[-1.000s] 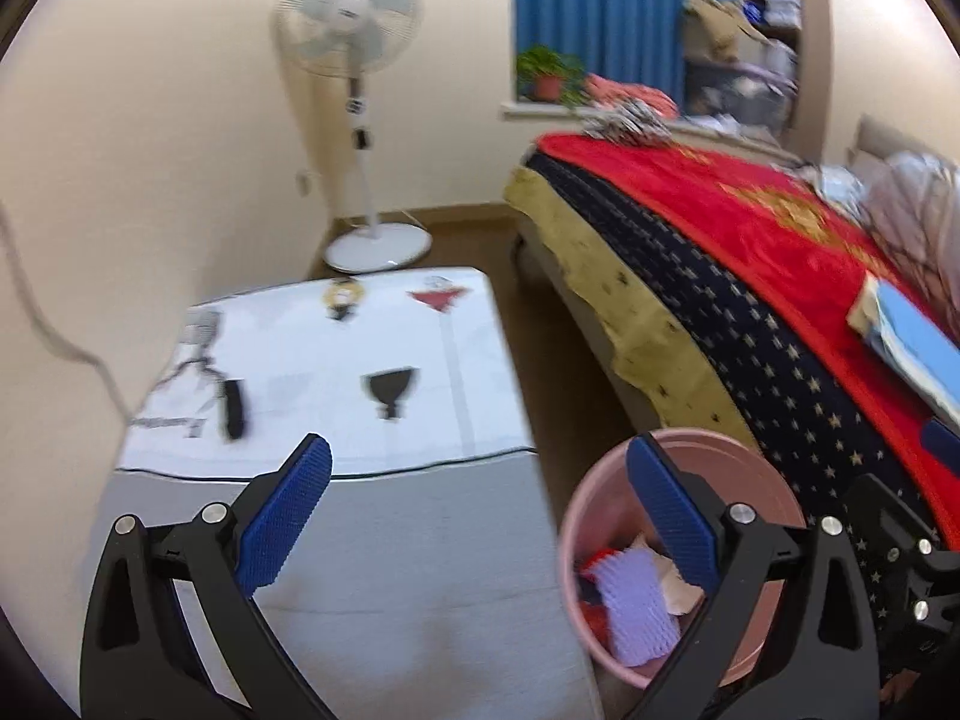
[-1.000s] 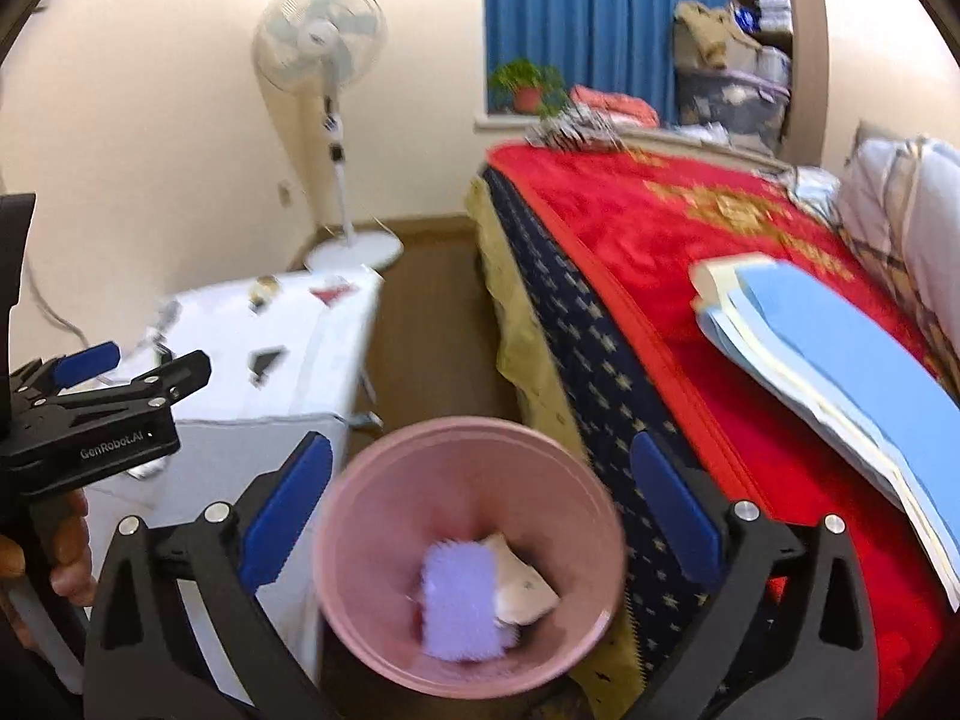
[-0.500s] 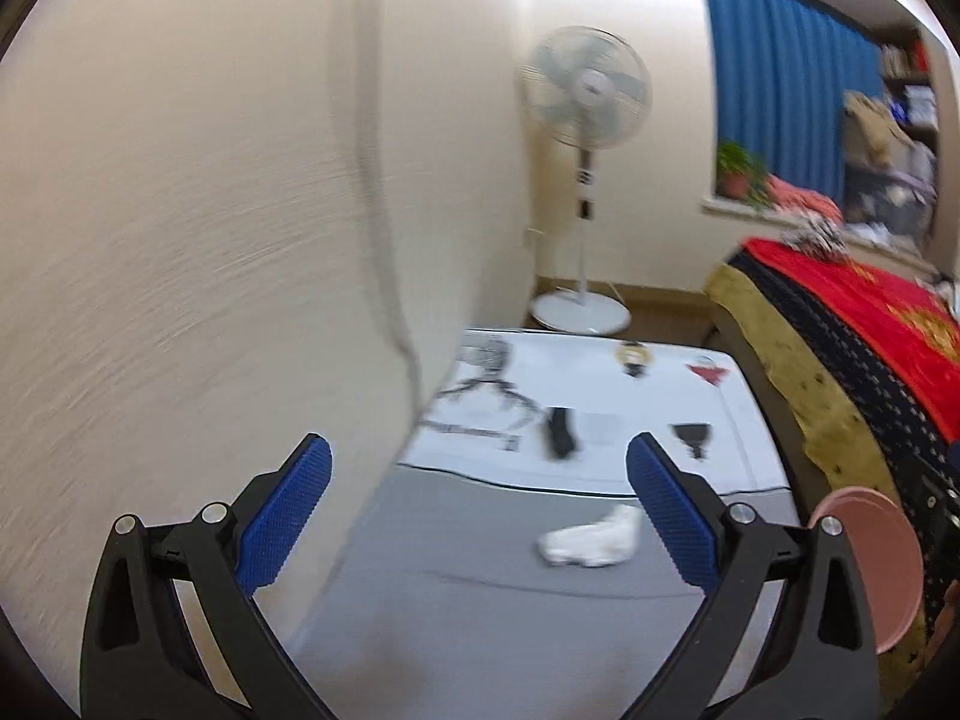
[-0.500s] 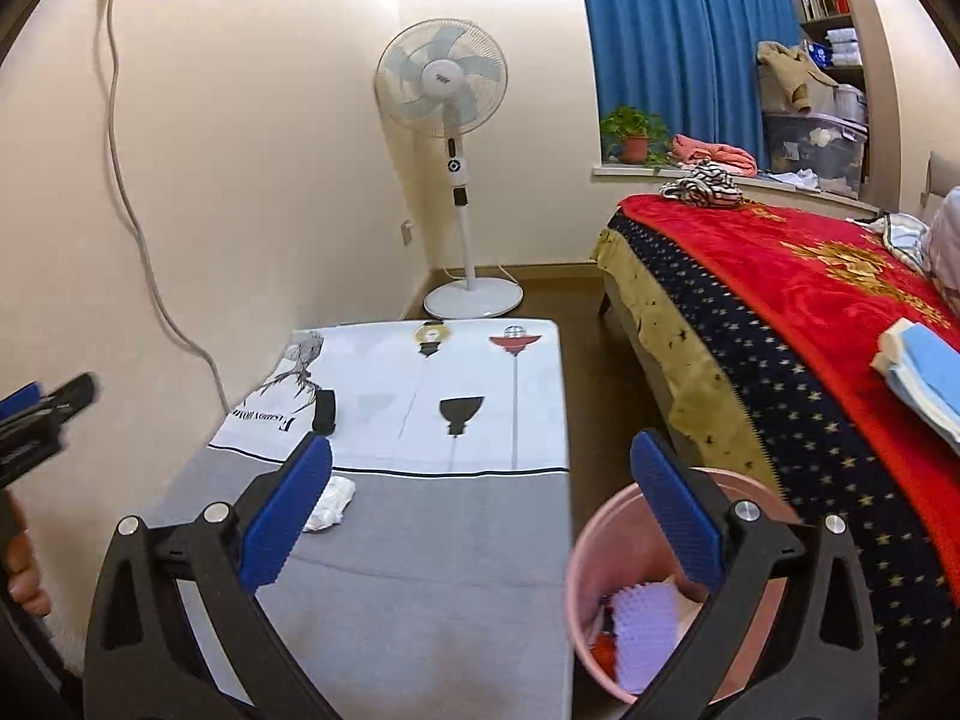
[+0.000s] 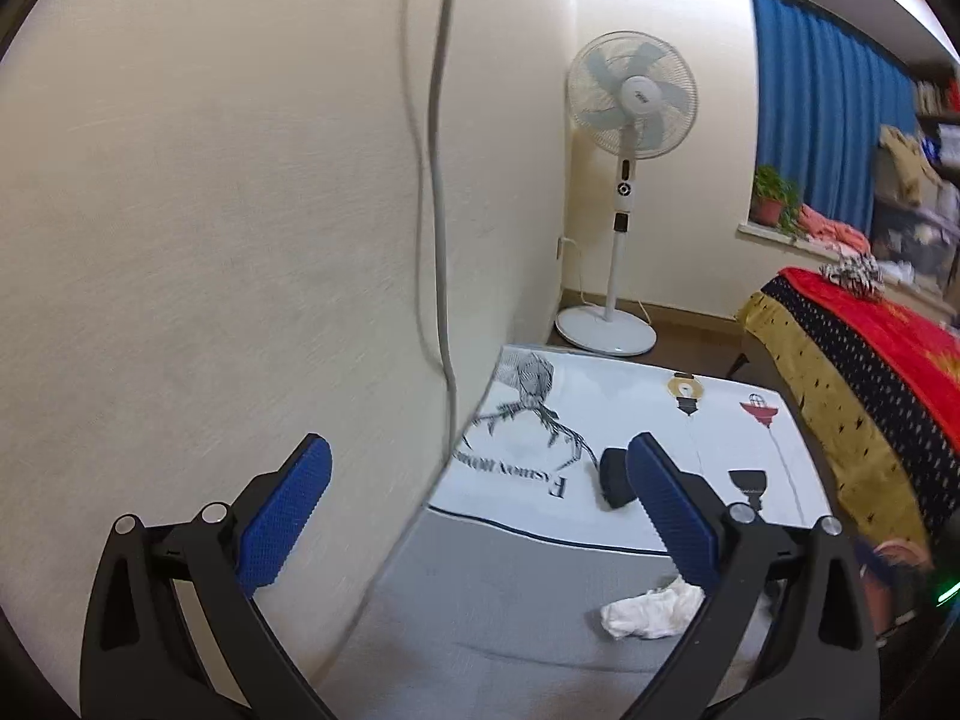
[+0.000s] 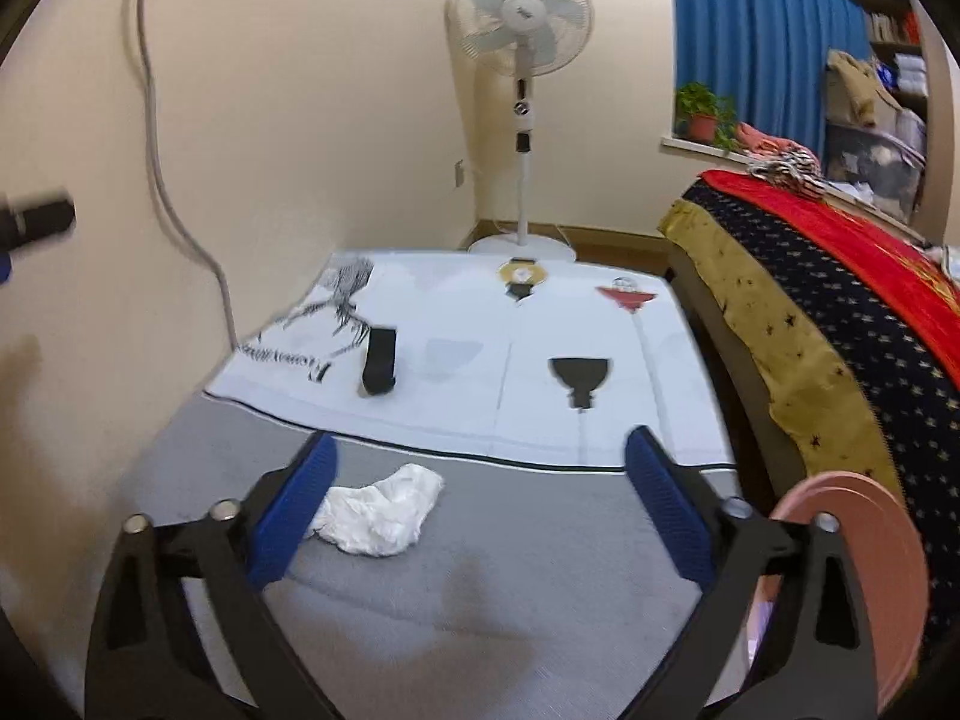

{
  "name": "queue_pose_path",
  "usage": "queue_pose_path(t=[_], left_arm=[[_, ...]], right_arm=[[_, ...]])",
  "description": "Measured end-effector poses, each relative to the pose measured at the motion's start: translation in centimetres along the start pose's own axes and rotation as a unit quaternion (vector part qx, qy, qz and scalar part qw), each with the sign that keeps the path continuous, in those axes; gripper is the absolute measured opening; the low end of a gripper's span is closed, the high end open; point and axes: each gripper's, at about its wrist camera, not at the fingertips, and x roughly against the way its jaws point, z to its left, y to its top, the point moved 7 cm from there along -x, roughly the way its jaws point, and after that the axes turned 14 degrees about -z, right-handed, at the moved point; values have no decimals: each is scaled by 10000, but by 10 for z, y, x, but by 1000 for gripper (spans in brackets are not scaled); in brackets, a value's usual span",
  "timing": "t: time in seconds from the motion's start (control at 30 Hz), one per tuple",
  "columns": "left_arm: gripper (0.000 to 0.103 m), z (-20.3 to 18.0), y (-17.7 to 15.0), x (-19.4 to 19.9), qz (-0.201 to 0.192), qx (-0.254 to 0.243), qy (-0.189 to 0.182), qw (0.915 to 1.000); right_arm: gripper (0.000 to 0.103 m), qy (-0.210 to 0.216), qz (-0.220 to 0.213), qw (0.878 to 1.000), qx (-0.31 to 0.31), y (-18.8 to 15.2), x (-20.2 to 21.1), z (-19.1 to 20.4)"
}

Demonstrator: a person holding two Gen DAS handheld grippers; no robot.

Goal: Collect trash
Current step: 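Move both open grippers back over the mat toward the white tissue, then close the right gripper on the white tissue and lift it, then grasp the black strap with the left gripper while the right holds the tissue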

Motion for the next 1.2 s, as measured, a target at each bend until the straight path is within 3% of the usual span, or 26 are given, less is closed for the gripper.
queue_pose_path(t=[0.07,0.3,0.43,0.5,0.57,0.6,0.63,0.67,0.9,1.2], left_arm=[[96,2,-6,-7,136,44,13,9999],[96,7,-19,-20,306,150,94,9994],[96,4,-23,-22,332,58,90,9994],[96,3,-23,-21,295,33,83,9995],[96,3,-21,-21,258,12,82,9996],[96,3,-22,-20,247,0,87,9997],[96,3,-21,-21,252,-1,88,9996],[96,3,-22,-20,260,4,93,9996],[96,1,-20,-21,217,-37,80,9997],[96,-11,-16,-15,-122,-57,-58,9999]], right_arm=[[65,228,308,9993,-19,-20,-20,13],[64,414,712,9966,31,-55,-45,32],[63,506,842,9951,-120,-56,-56,36],[49,543,907,9943,-132,-57,-60,37],[26,668,1026,9923,-169,-61,-62,39],[23,654,1030,9924,-182,-61,-62,38],[9,643,1012,9926,-203,-61,-61,37],[5,657,1006,9925,-218,-60,-61,37],[3,639,541,9965,28,-41,-45,35],[3,236,-50,9992,327,34,12,-16]])
